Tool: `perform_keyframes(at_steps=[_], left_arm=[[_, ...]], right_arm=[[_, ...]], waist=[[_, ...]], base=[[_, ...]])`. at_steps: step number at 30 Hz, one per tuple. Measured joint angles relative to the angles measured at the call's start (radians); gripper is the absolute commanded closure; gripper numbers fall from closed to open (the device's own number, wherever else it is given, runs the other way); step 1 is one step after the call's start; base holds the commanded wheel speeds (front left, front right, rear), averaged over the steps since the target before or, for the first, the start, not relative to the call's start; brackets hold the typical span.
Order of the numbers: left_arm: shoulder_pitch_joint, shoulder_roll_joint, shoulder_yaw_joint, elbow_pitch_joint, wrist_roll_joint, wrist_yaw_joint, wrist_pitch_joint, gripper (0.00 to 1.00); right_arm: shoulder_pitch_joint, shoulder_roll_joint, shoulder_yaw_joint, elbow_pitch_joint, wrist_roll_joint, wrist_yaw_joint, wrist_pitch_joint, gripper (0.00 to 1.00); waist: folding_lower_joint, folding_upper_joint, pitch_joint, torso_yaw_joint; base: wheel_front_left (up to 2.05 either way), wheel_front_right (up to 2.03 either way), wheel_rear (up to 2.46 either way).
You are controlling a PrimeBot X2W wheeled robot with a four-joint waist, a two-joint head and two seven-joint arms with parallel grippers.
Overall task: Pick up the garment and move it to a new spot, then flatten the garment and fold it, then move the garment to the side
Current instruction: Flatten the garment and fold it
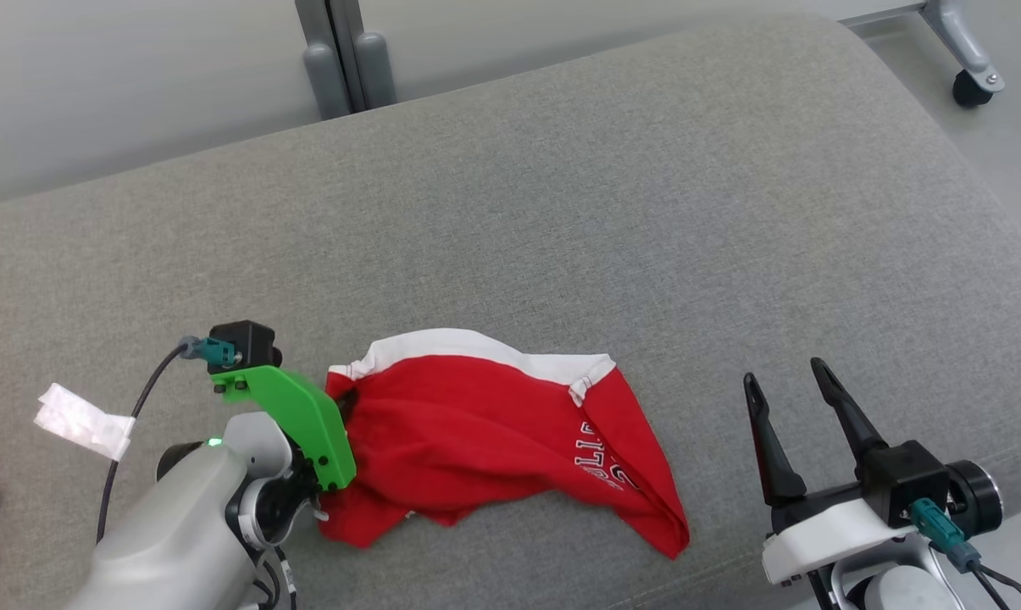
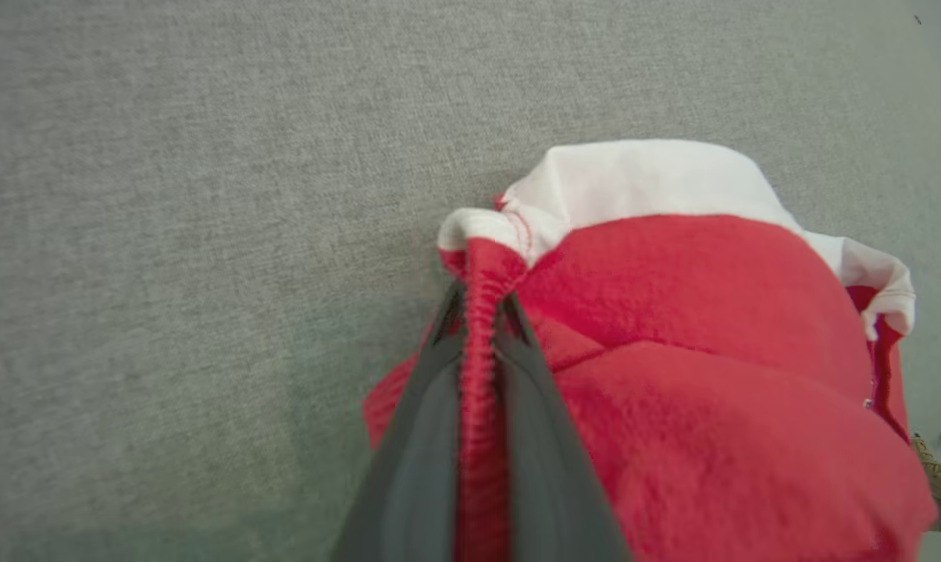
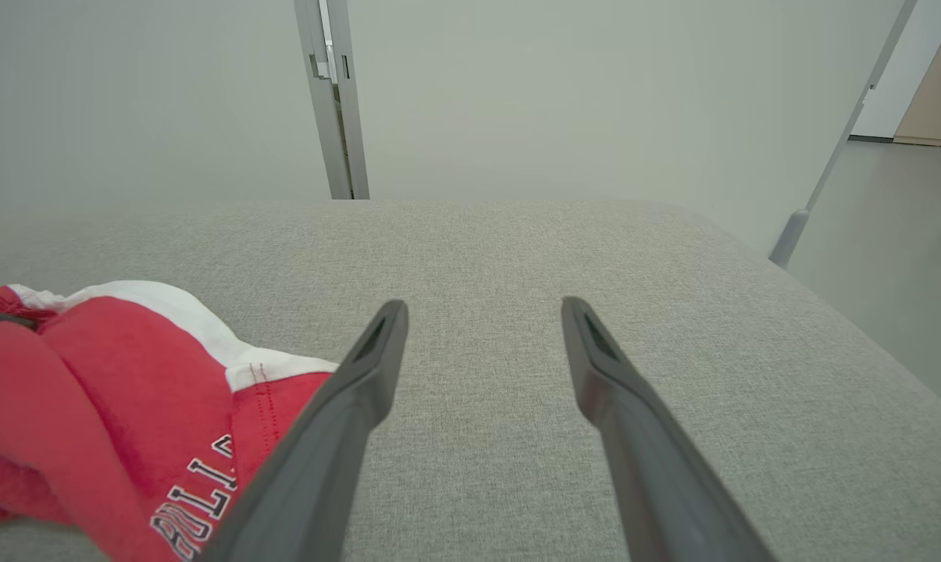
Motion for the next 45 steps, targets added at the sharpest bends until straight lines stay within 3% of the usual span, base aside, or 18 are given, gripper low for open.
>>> perform_keyframes(at_steps=[5, 11, 24, 31, 36, 41, 45], left_arm=[[0.044, -0.001, 0.006, -0.021, 0.008, -0.009, -0.081, 1.0], [0.057, -0.011, 0.014, -0.09, 0.06, 0.014, -0.202, 1.0], [-0.202, -0.022, 0.052, -0.046, 0.225, 0.038, -0.417, 1.0], [-0.362, -0.008, 0.093, 0.023, 0.347, -0.002, -0.482, 1.0], [-0.382, -0.025, 0.2, -0.087, 0.488, -0.059, -0.486, 1.0], [-0.155, -0.087, 0.291, -0.214, 0.597, -0.155, -0.488, 1.0], [0.065, -0.137, 0.294, -0.291, 0.663, -0.188, -0.488, 1.0]], right_arm=[[0.021, 0.0, -0.007, 0.005, -0.002, 0.0, 0.0, 0.0], [0.035, 0.0, -0.013, 0.004, -0.005, 0.0, 0.0, 0.0], [0.004, 0.0, 0.025, 0.014, 0.001, 0.0, 0.0, 0.0], [0.005, 0.0, 0.034, 0.02, 0.0, 0.0, 0.0, 0.0], [0.005, 0.0, 0.024, 0.017, 0.001, 0.0, 0.0, 0.0], [0.008, 0.0, 0.004, 0.013, 0.002, 0.0, 0.0, 0.0], [0.021, 0.0, -0.006, 0.014, -0.002, 0.0, 0.0, 0.0]], waist=[[0.0, 0.0, -0.02, -0.001], [0.0, 0.0, -0.041, 0.015], [0.0, 0.0, -0.042, -0.05], [0.0, 0.0, -0.043, -0.119], [0.0, 0.0, -0.035, -0.141], [0.0, 0.0, -0.031, -0.115], [0.0, 0.0, -0.035, -0.079]], base=[[0.0, 0.0, 0.0], [0.0, 0.0, 0.0], [0.0, 0.0, 0.0], [0.0, 0.0, 0.0], [0.0, 0.0, 0.0], [0.0, 0.0, 0.0], [0.0, 0.0, 0.0]])
